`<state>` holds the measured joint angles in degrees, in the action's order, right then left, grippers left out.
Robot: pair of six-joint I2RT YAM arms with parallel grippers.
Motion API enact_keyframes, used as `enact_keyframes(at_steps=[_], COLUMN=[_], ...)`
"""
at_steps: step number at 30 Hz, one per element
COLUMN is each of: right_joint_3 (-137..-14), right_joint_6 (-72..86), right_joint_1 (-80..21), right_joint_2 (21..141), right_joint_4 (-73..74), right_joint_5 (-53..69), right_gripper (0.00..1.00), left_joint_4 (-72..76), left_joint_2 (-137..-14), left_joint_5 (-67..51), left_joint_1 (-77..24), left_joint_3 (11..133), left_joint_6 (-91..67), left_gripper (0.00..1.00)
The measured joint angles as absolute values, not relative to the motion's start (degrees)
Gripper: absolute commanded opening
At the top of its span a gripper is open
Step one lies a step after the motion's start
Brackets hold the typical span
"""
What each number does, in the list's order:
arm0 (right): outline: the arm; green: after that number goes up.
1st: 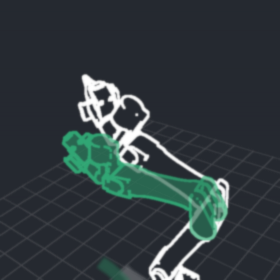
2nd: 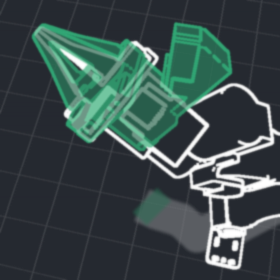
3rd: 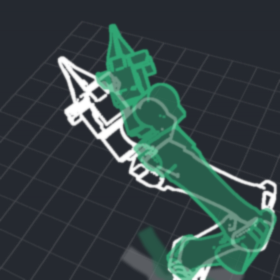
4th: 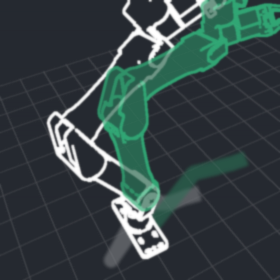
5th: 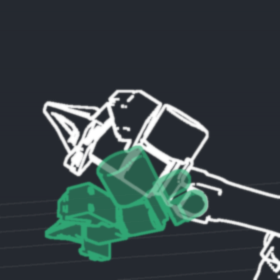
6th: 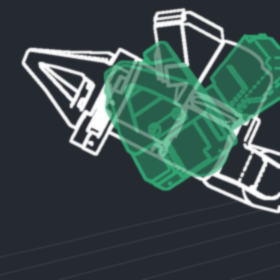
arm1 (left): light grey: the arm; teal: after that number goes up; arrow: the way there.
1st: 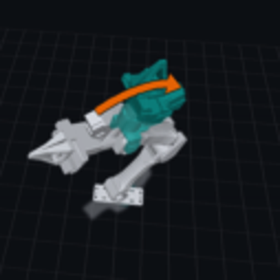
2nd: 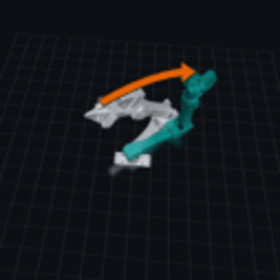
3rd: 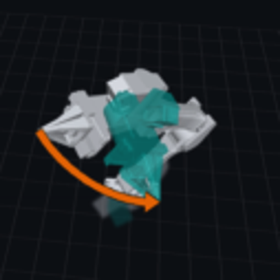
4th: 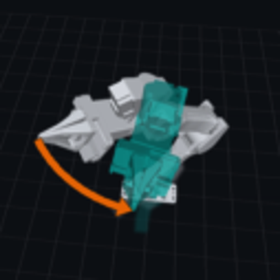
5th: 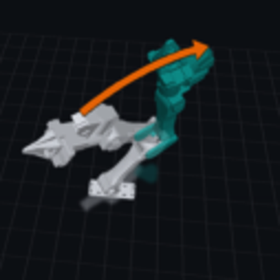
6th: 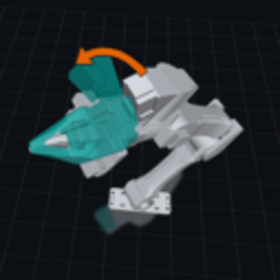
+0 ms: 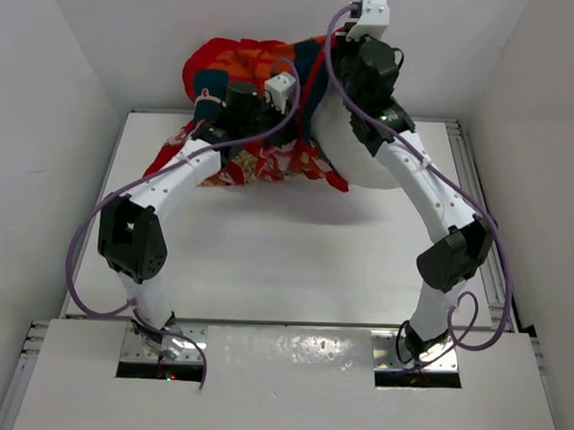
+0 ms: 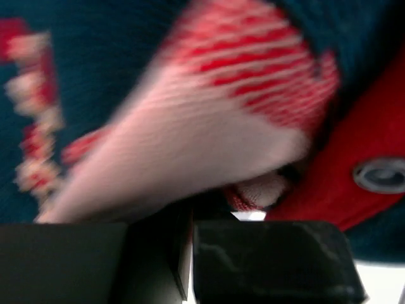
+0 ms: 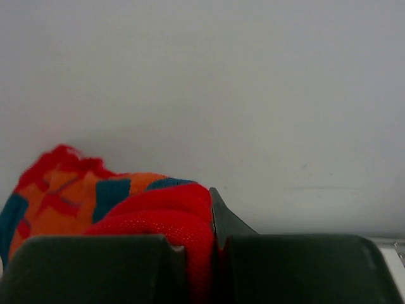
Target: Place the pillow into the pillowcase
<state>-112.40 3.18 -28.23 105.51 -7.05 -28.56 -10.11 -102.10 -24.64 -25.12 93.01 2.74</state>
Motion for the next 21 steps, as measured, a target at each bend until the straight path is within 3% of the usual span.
enact_keyframes(at_steps=[8, 12, 17, 21], right_joint_3=[-118.7, -112.8, -94.4, -79.9], right_joint_6=[14.0, 16.1, 22.9, 31.6], right_joint_1=[-12.9, -12.8, -16.6, -18.3], right_joint_2=[105.8, 103.2, 96.6, 95.4], right_joint_4=[15.3, 18.7, 20.0, 18.1], right_joint_5=[-16.3, -12.5, -3.6, 4.4], right_gripper=[0.0, 0.0, 0.0, 0.0], left_joint_4=[-19.2, -17.1, -19.2, -28.6], left_joint_2=[-106.8, -108.1, -103.7, -101.4], left_joint_5=[-30.4, -28.2, -28.4, -31.0], left_joint_1=[-11.3, -5.2, -3.8, -5.6], left_joint_3=[116.9, 126.0, 119.3, 109.1], left_joint_6=[6.5, 13.1, 29.2, 38.4], left_gripper=[0.0, 0.0, 0.61, 0.64])
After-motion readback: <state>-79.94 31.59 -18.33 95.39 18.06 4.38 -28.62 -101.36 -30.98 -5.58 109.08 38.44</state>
